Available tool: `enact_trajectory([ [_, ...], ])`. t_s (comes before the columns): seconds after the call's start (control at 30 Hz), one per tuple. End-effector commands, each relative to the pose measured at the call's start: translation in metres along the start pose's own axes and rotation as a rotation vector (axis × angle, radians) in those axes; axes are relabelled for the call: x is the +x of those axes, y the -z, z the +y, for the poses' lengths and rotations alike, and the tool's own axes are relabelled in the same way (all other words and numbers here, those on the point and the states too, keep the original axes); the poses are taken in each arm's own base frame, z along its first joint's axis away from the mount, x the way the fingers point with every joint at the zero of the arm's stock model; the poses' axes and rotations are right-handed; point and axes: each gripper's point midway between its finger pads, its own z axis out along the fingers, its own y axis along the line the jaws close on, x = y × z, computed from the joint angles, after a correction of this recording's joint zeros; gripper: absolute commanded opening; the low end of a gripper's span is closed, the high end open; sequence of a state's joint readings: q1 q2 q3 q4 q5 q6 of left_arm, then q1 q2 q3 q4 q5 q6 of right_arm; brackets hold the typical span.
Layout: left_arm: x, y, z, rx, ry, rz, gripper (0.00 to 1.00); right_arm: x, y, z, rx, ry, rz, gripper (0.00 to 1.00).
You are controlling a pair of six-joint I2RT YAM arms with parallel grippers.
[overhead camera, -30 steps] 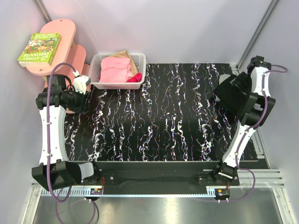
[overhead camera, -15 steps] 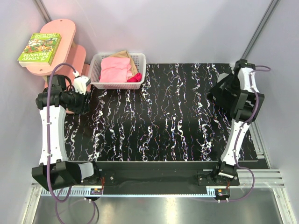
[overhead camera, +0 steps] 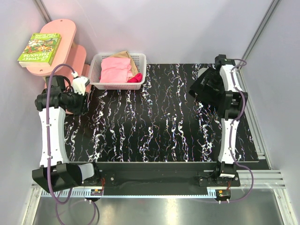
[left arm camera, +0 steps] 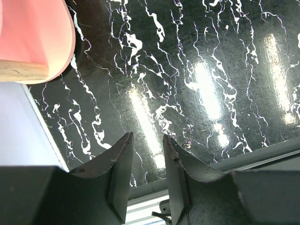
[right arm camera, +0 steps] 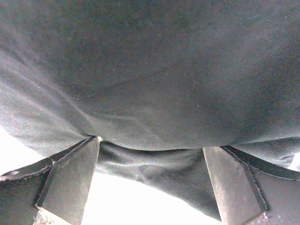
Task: Fold and stack the t-shirts
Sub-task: Put the neatly folded tshirt into the corner of the board with the right arm
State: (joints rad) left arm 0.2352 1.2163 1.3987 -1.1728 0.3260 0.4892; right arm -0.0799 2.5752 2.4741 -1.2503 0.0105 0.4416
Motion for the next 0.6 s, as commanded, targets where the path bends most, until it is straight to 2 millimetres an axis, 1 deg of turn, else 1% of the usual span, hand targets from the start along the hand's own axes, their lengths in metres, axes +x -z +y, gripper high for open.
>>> enact_trajectory([
  [0.0,-0.01,0.013,0.004,-0.043,-0.016,-0.056,0.37,0.028,-0.011,0.032,-0.077,0.091,0.096,1.0],
  [0.1,-0.009,0.013,0.003,-0.041,-0.014,-0.057,0.37,0.024,-0.01,0.028,-0.08,0.111,0.084,1.0],
  [0.2,-0.009,0.012,0.003,-0.037,-0.012,-0.055,0.37,0.013,0.0,0.036,-0.159,0.114,0.061,1.0],
  [0.3,-0.011,0.011,0.002,-0.032,-0.002,-0.06,0.37,0.0,0.018,0.051,-0.231,0.12,0.007,1.0],
  [0.33,-0.011,0.011,0.002,-0.032,0.004,-0.066,0.37,-0.006,0.028,0.057,-0.256,0.119,-0.019,1.0],
  [0.37,-0.013,0.012,0.003,-0.038,0.007,-0.074,0.37,-0.015,0.045,0.067,-0.303,0.132,-0.07,1.0],
  [0.43,-0.016,0.013,0.003,-0.04,0.015,-0.09,0.37,-0.026,0.074,0.082,-0.379,0.155,-0.139,1.0],
  [0.47,-0.018,0.014,0.003,-0.044,0.018,-0.102,0.37,-0.034,0.098,0.093,-0.437,0.171,-0.196,1.0],
  [0.53,-0.021,0.015,0.003,-0.045,0.022,-0.108,0.37,-0.04,0.13,0.108,-0.51,0.209,-0.263,1.0],
  [0.57,-0.021,0.017,0.003,-0.048,0.024,-0.11,0.37,-0.043,0.154,0.114,-0.547,0.228,-0.312,1.0],
])
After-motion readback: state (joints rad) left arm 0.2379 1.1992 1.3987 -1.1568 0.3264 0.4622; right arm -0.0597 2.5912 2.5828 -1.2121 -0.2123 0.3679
